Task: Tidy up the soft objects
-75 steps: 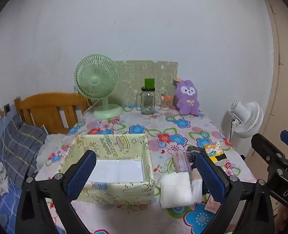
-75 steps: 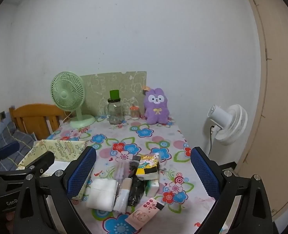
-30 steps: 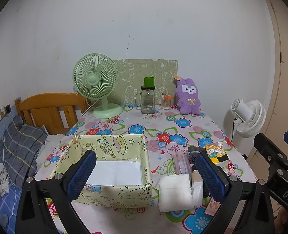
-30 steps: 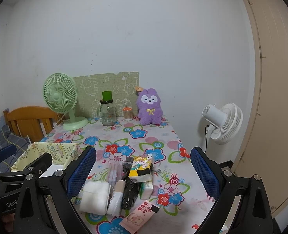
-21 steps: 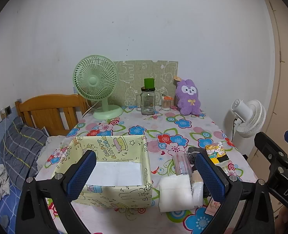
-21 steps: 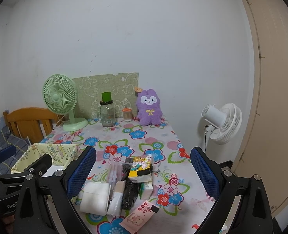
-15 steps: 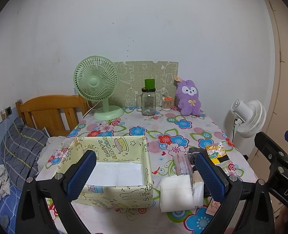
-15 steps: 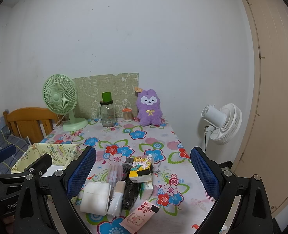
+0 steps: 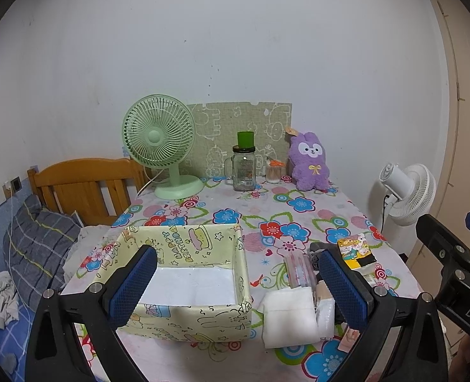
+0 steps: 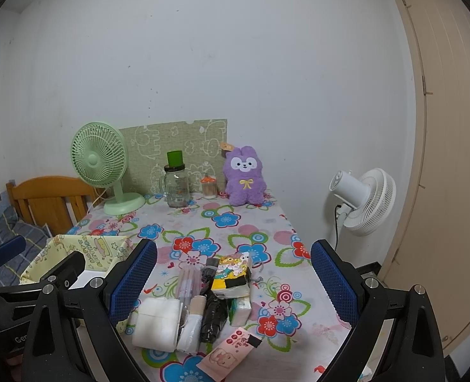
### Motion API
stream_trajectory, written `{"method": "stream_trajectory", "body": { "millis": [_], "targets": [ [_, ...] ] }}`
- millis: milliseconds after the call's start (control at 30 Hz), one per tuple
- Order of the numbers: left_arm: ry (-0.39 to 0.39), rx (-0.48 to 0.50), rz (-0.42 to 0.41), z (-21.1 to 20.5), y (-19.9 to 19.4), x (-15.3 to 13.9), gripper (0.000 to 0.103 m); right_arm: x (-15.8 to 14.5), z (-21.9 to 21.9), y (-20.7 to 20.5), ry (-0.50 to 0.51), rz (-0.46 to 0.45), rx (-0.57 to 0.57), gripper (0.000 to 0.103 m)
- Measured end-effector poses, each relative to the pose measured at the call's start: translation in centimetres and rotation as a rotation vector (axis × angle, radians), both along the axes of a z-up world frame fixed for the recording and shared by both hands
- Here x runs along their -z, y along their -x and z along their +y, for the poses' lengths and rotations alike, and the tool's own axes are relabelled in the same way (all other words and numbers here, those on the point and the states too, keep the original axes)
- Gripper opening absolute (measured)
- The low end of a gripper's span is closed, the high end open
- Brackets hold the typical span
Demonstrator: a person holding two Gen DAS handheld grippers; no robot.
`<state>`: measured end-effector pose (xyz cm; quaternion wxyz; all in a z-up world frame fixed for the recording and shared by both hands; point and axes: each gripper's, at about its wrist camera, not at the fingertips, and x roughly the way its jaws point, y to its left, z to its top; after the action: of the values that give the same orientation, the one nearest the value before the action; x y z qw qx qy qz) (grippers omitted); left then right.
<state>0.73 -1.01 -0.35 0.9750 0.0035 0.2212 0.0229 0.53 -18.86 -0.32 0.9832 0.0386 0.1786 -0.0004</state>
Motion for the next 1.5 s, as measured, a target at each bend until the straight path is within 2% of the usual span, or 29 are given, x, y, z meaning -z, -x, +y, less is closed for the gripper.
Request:
{"method": "stream_trajectory", "body": {
  "millis": [667, 767, 967, 1167, 1333, 1500],
  "targets": [
    [0.013, 0.013, 0.02, -0.1, -0.8, 0.8, 0.101, 0.3, 0.2, -0.7, 0.001, 0.002, -0.014, 0.098],
    [0.009, 0.02, 0.022, -0.3, -0.9, 1.0, 0.101, 0.4, 0.3, -0.9, 0.002, 0.008, -0.015, 0.095],
    [0.015, 0.024, 0.032, -0.9, -1.1, 1.6, 0.099, 0.8, 0.4, -1.3, 0.0, 0.019, -0.02, 0.095],
    [0.008, 0.058, 0.066, -2.5, -1.4, 2.9, 0.098, 1.7, 0.5, -1.7, 0.006, 0.039, -0.03, 0.095],
    [0.043, 0.095, 0.088, -3.3, -1.4, 3.8, 0.097, 2.7, 0.4, -2.0, 0.005, 0.06, -0.029, 0.095],
    [0.032, 0.127, 0.122, -4.7, -1.7, 5.1, 0.096, 4.0, 0.0, -2.5, 0.005, 0.089, -0.032, 0.095]
  ]
}}
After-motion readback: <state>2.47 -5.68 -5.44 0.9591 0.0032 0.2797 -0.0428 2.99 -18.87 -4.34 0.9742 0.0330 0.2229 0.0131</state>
